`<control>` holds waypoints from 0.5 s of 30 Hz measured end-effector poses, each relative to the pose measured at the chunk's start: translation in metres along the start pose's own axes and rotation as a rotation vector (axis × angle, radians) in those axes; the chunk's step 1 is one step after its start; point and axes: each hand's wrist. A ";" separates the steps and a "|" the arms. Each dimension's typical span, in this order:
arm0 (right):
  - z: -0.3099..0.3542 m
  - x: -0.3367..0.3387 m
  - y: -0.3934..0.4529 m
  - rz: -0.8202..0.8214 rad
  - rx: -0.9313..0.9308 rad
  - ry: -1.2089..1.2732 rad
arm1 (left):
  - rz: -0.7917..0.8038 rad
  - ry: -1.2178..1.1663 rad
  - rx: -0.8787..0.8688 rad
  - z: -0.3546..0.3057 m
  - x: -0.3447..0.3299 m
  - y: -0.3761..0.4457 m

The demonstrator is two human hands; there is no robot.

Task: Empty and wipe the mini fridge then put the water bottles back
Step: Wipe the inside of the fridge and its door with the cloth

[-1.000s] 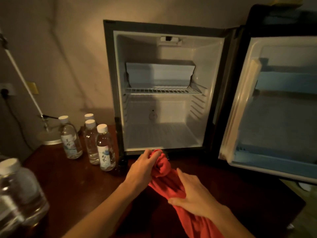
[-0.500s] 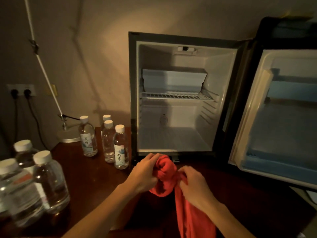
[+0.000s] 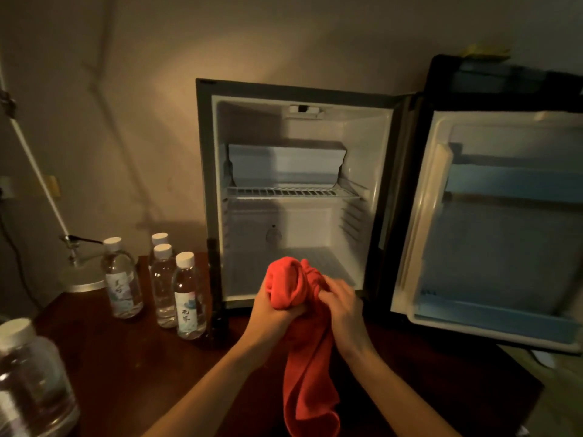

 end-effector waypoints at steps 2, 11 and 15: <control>0.001 0.004 -0.014 0.192 -0.061 0.252 | 0.006 -0.030 0.003 0.004 -0.013 0.000; 0.009 0.075 0.014 -0.390 0.081 0.113 | 0.406 0.250 -0.199 -0.003 -0.049 0.011; 0.040 0.108 0.047 -0.419 0.273 -0.153 | 0.336 0.783 -0.293 0.005 -0.058 0.016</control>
Point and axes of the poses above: each hand's wrist, its own y-axis towards the middle knuckle, its own x-axis out of the back of the hand, z = x × y, and after that the axes turned 7 degrees about -z, right-handed
